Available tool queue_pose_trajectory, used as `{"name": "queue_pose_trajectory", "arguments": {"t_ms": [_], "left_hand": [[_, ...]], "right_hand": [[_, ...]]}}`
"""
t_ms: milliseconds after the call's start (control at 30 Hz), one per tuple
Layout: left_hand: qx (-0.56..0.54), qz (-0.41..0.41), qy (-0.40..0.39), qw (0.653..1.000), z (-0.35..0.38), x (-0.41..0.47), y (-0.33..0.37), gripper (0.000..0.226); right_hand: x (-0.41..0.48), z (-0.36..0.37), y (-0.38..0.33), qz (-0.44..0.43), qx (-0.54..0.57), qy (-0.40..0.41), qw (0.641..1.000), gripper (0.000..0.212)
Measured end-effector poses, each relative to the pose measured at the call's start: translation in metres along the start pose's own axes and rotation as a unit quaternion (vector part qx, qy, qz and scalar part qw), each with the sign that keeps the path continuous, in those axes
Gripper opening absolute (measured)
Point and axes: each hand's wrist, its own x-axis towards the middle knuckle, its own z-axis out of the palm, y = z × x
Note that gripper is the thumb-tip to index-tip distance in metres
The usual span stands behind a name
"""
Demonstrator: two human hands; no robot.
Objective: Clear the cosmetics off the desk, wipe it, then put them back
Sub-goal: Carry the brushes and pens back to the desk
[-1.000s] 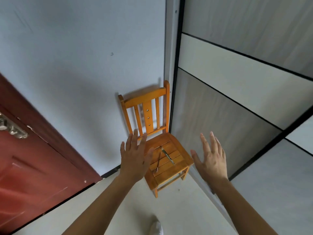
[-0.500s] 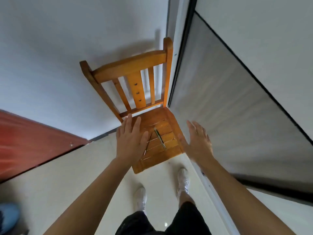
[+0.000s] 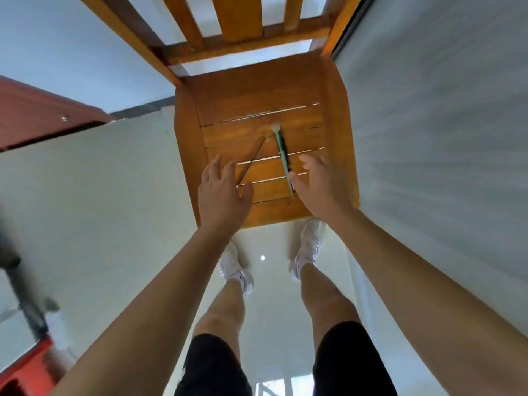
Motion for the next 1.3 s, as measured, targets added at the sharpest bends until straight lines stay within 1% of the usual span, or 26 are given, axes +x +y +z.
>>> {"name": "queue_pose_trajectory", "arguments": {"t_ms": [67,133,200,300,367,433,600,733,800,933,1033,1100,1200,1300], "left_hand": [[0.0,-0.002,0.004,1.0,0.026,0.014,-0.009,0.054],[-0.002,-0.001,0.004,1.0,0.047,0.022,-0.017,0.055],[-0.001,0.007,0.023,1.0,0.061,0.024,-0.021,0.054],[0.004,0.026,0.073,0.997,0.072,0.025,-0.026,0.042],[-0.019,0.022,0.099,0.995,0.074,0.025,-0.03,0.03],[-0.046,0.008,0.109,0.993,0.076,0.025,-0.03,0.023],[-0.089,-0.019,0.114,0.989,0.076,0.028,-0.027,0.019],[-0.117,-0.019,0.111,0.987,0.076,0.025,-0.029,0.019],[-0.139,-0.023,0.113,0.984,0.076,0.022,-0.032,0.018],[-0.179,-0.05,0.118,0.975,0.07,0.013,-0.039,0.015],[-0.203,-0.068,0.109,0.971,0.061,0.006,-0.045,0.014],[-0.207,-0.075,0.116,0.968,0.049,-0.001,-0.048,0.015],[-0.222,-0.072,0.137,0.963,0.02,-0.013,-0.049,0.013],[-0.249,-0.068,0.168,0.952,-0.029,-0.029,-0.045,0.011]], "right_hand": [[0.013,0.024,0.006,0.004,0.019,0.001,1.0,0.052],[0.022,0.042,0.008,0.007,0.028,0.027,0.999,0.051],[0.027,0.054,0.005,0.007,0.035,0.053,0.998,0.051],[0.028,0.063,0.0,0.012,0.051,0.086,0.995,0.042],[0.025,0.065,-0.002,0.02,0.066,0.096,0.993,0.035],[0.023,0.065,-0.001,0.032,0.077,0.087,0.993,0.034],[0.023,0.062,0.008,0.05,0.104,0.04,0.993,0.034],[0.02,0.062,0.009,0.058,0.097,0.032,0.993,0.023],[0.016,0.063,0.007,0.056,0.104,0.035,0.992,0.021],[0.008,0.063,0.006,0.06,0.099,0.048,0.992,0.02],[0.001,0.059,0.001,0.06,0.087,0.04,0.994,0.021],[-0.005,0.05,-0.008,0.053,0.087,0.036,0.994,0.022],[-0.015,0.027,-0.031,0.03,0.092,0.035,0.995,0.022],[-0.034,-0.012,-0.067,-0.01,0.086,0.041,0.995,0.016]]}}
